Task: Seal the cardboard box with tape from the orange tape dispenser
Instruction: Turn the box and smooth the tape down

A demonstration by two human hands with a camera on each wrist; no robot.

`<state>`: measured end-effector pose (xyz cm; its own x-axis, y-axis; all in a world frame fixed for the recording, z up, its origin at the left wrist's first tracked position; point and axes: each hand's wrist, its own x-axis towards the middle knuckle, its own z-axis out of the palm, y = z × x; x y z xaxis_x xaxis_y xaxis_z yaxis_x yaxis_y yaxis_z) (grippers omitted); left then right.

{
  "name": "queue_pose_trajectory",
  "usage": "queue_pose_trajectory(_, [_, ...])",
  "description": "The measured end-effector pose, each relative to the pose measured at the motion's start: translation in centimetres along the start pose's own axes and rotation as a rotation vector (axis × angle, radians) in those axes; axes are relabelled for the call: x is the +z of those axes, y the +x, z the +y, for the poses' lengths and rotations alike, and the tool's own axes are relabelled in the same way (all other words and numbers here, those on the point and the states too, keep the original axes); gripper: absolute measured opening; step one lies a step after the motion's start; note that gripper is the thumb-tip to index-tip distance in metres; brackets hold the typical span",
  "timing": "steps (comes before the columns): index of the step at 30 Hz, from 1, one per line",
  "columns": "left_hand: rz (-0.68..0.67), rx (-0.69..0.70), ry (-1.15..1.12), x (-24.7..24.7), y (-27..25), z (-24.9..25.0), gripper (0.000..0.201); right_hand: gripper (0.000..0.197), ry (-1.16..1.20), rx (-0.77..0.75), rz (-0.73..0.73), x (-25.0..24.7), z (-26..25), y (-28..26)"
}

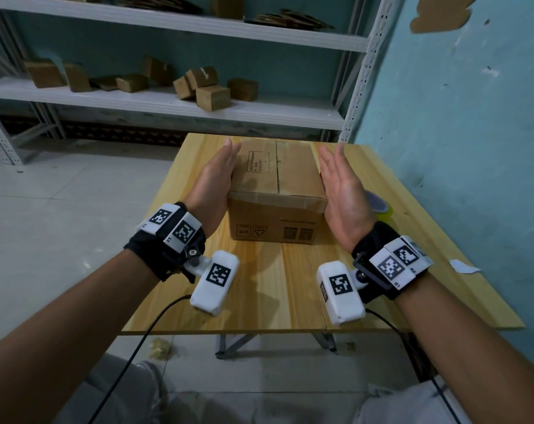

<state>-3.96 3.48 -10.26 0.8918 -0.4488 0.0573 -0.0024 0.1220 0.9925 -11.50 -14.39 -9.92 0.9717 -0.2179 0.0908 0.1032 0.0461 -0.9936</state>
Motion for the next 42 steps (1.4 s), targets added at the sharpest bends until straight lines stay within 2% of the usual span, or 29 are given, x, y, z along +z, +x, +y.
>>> queue_pose_trajectory(5, [-0.030,0.001,0.021,0.0,-0.7,0.4,0.058,0.066,0.006,-0.014,-0.012,-0.2,-0.1,0.1])
queue_pose_trajectory(13, [-0.005,-0.001,0.069,0.3,-1.2,0.7,0.037,0.060,-0.048,-0.015,-0.026,-0.1,0.0,-0.2])
queue_pose_trajectory(23, [-0.015,-0.024,0.037,0.9,-1.6,0.7,0.037,0.061,-0.013,0.027,0.011,-0.1,0.1,-0.3])
queue_pose_trajectory(28, [0.033,-0.017,0.020,0.6,-1.5,0.9,0.034,0.065,-0.023,0.001,0.056,-0.4,0.2,-0.2])
queue_pose_trajectory(31, [0.033,-0.031,-0.034,0.4,-1.2,0.7,0.035,0.054,-0.048,-0.002,0.026,-0.5,0.5,-0.3])
queue_pose_trajectory(33, [0.014,-0.057,-0.103,0.1,-1.1,0.5,0.046,0.043,-0.048,0.014,0.020,0.1,0.1,-0.7])
queue_pose_trajectory(35, [0.020,-0.089,-0.158,0.0,-1.0,0.5,0.053,0.048,-0.031,0.023,0.040,0.4,-0.1,-0.9])
queue_pose_trajectory(39, [0.028,-0.100,-0.105,0.2,-1.1,-0.1,0.038,0.057,0.009,0.056,0.050,0.3,0.5,-0.4])
queue_pose_trajectory(42, [0.044,-0.088,-0.057,0.6,-1.2,-0.4,0.035,0.057,0.059,0.079,0.076,0.0,1.1,0.0])
